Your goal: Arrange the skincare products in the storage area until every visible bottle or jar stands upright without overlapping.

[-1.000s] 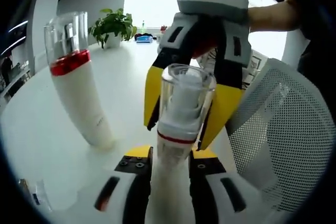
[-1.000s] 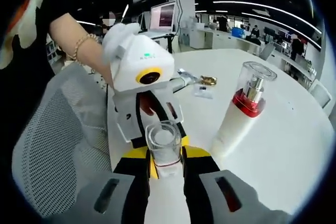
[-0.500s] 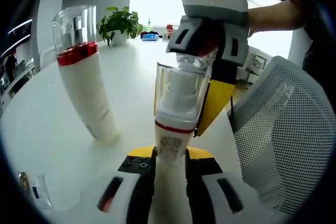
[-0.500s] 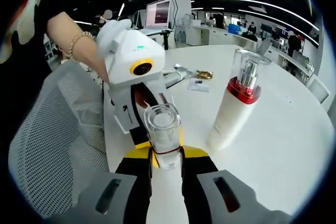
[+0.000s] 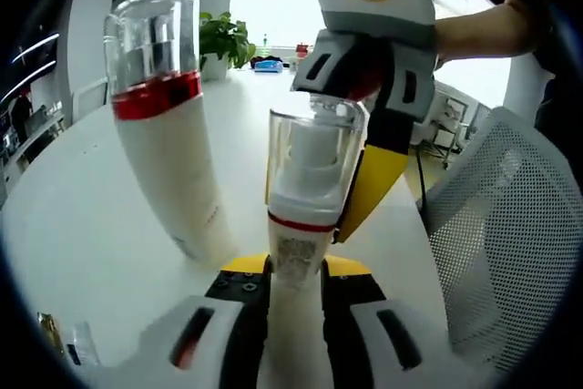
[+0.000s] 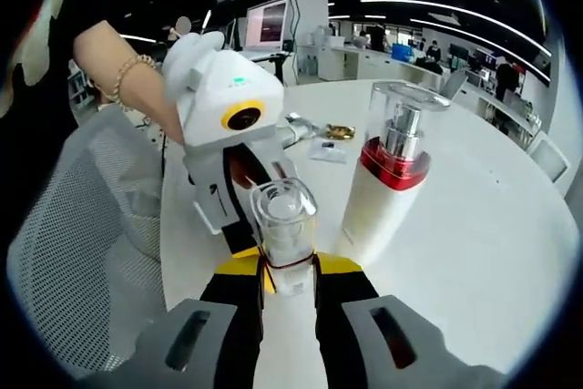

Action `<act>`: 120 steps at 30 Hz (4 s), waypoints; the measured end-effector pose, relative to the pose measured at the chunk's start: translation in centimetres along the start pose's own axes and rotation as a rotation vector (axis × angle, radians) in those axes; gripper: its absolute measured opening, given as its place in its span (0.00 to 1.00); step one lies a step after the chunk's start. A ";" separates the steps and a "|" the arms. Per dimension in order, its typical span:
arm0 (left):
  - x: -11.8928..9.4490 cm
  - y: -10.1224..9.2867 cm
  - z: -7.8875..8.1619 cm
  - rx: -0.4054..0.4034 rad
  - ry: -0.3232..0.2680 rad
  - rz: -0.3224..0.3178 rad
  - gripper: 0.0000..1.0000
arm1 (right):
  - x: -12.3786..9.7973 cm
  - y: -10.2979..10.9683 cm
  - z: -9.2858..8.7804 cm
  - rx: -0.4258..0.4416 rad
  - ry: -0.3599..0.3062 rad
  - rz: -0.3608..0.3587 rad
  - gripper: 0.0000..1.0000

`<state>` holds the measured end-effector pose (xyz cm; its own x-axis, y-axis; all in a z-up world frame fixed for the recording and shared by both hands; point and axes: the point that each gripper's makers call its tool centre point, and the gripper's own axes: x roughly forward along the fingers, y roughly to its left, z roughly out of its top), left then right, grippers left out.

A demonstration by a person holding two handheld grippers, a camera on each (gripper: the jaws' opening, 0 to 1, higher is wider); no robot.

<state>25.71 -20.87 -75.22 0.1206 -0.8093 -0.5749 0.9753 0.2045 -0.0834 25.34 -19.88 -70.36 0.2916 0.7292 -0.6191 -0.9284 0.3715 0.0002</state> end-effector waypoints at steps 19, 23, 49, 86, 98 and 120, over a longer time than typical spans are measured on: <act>0.3 1.8 0.5 -0.020 -0.018 0.012 0.16 | 1.0 -1.4 0.1 -0.008 0.006 0.002 0.21; 0.3 1.9 0.5 -0.022 -0.018 0.013 0.16 | 1.1 -1.6 0.1 -0.008 0.007 -0.001 0.21; -0.8 2.4 -0.2 -0.040 0.002 0.045 0.18 | 1.7 -2.2 -0.7 0.000 0.016 -0.017 0.21; -1.9 -0.2 -0.4 -0.055 0.001 0.038 0.16 | 2.1 -2.0 -1.3 -0.077 0.061 0.032 0.20; -1.9 -0.1 -0.5 -0.055 0.003 0.041 0.16 | 2.3 -2.2 -1.7 -0.084 0.076 0.039 0.22; -5.7 0.5 -1.4 -0.181 0.021 0.157 0.40 | 0.0 -1.6 -2.3 0.025 0.065 -0.092 0.48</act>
<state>25.26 -15.41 -73.15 0.2623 -0.7487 -0.6088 0.8958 0.4235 -0.1349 26.31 -21.81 -72.17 0.3592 0.6525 -0.6672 -0.8921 0.4500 -0.0402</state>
